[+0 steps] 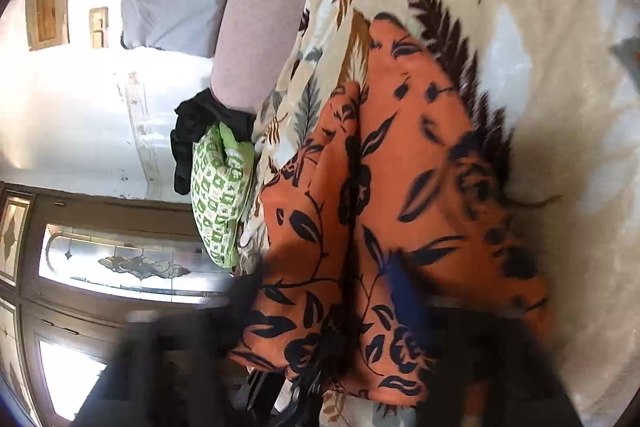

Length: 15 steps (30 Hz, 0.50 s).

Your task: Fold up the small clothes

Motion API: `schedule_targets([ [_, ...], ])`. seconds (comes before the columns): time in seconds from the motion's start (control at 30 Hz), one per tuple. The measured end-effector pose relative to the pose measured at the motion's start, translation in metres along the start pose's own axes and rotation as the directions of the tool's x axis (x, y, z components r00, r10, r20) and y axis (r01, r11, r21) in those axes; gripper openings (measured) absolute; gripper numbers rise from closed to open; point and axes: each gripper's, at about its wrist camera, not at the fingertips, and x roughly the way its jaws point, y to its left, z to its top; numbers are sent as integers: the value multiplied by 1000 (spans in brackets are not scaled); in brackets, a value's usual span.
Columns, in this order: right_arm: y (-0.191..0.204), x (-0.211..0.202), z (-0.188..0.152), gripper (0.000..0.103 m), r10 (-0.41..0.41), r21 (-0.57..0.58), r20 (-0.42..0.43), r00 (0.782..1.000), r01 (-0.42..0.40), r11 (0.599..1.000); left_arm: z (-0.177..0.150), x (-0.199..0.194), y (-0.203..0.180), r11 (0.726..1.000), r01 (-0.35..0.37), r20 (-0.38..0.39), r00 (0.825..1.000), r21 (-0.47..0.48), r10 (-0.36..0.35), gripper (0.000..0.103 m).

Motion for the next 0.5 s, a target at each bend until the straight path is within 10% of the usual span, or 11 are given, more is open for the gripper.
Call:
schedule_targets([
  [0.17,15,17,-11,75,-5,-47,-25,1000,4,999,-4,-46,-3,990,95,83,991,107,-104,67],
  [0.5,31,34,-20,75,-186,-134,40,982,190,973,-11,-43,86,983,-167,-22,986,-77,166,71],
])
